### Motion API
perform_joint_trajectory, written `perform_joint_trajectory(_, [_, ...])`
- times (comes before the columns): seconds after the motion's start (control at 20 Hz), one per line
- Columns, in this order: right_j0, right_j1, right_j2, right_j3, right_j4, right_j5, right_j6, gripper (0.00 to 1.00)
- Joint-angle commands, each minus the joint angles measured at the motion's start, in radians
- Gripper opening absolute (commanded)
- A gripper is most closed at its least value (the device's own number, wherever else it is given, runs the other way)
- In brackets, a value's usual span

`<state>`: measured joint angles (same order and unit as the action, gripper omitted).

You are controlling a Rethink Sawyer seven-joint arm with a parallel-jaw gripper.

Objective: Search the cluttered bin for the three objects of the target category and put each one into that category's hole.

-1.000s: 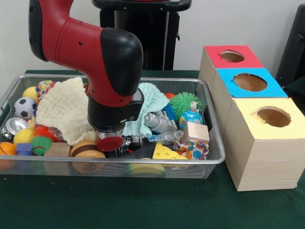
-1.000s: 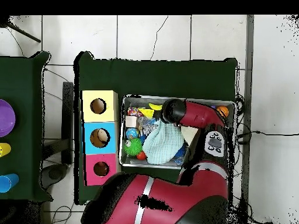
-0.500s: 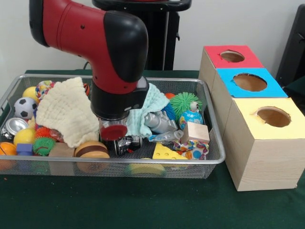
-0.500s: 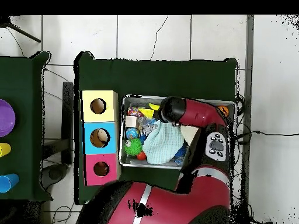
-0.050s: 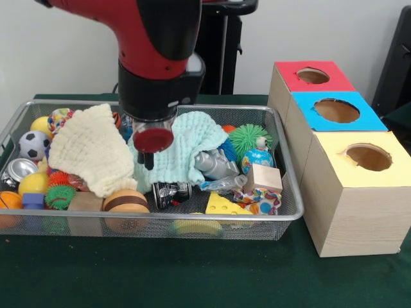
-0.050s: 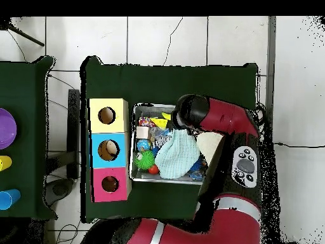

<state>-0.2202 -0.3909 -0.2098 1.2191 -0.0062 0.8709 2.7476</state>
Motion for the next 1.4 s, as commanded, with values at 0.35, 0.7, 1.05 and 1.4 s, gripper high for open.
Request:
perform_joint_trajectory(0.35, [-0.02, 0.063, 0.092, 0.021, -0.02, -0.006, -0.044, 0.0])
perform_joint_trajectory(0.7, [-0.011, 0.079, 0.082, 0.016, -0.031, -0.039, -0.031, 0.0])
perform_joint_trajectory(1.05, [-0.004, 0.113, 0.068, -0.019, -0.038, -0.063, -0.01, 0.0])
perform_joint_trajectory(1.4, [-0.017, 0.126, 0.083, -0.022, -0.034, -0.09, -0.024, 0.0])
